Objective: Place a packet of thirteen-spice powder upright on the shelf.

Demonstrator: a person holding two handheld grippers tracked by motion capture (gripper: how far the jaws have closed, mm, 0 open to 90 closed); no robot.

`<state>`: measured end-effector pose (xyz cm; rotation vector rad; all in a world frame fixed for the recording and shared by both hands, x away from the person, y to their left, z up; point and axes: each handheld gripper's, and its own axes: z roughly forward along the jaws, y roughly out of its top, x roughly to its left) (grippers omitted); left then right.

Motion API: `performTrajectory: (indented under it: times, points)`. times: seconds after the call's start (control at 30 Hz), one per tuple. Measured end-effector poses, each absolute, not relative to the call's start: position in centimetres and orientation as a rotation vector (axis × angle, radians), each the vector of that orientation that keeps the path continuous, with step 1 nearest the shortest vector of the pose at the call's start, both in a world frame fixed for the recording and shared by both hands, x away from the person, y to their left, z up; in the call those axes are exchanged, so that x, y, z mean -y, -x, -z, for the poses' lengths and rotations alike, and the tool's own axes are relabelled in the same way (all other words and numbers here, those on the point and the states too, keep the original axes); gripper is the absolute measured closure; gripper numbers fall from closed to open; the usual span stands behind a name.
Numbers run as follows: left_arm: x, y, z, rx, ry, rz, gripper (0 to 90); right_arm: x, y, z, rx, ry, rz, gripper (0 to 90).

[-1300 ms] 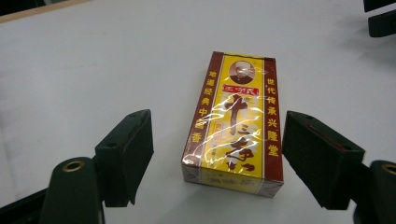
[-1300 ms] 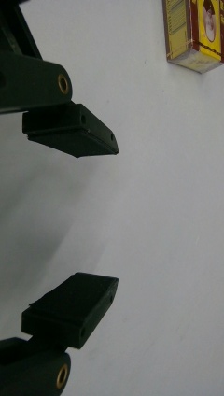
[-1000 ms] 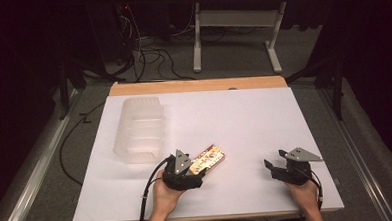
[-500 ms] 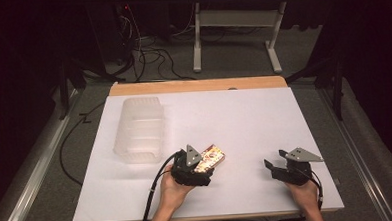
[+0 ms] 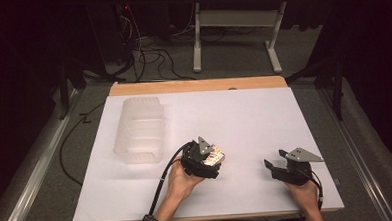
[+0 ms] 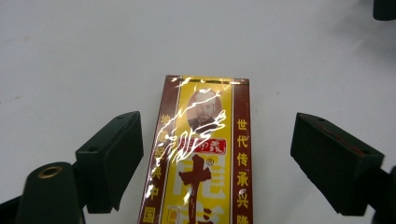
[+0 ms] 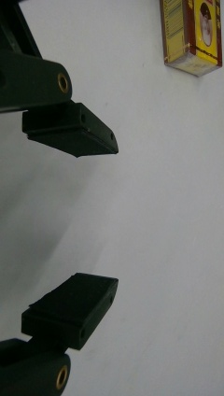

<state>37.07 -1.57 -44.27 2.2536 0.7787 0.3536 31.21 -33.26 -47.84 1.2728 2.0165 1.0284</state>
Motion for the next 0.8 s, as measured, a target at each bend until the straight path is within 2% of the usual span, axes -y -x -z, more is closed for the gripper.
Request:
performTrajectory:
  times: [0.37, 0.67, 0.7, 0.8]
  points:
    - [3.3, -38.7, 44.8, -0.78, -2.332, -0.347, 20.6, 33.2, -31.1, 47.8, -2.012, -1.252, -1.033, 30.5]
    - [3.4, -39.7, 45.5, -0.792, -2.327, -0.313, 25.3, 33.2, -31.1, 47.8, -2.017, -1.241, -1.028, 30.6]
    - [3.7, -39.7, 45.8, -0.783, -2.36, -0.353, 25.5, 33.2, -31.1, 47.8, -2.021, -1.247, -1.03, 30.6]
    - [4.0, -39.7, 46.0, -0.77, -2.382, -0.354, 27.0, 33.1, -31.1, 47.8, -2.025, -1.245, -1.024, 30.6]
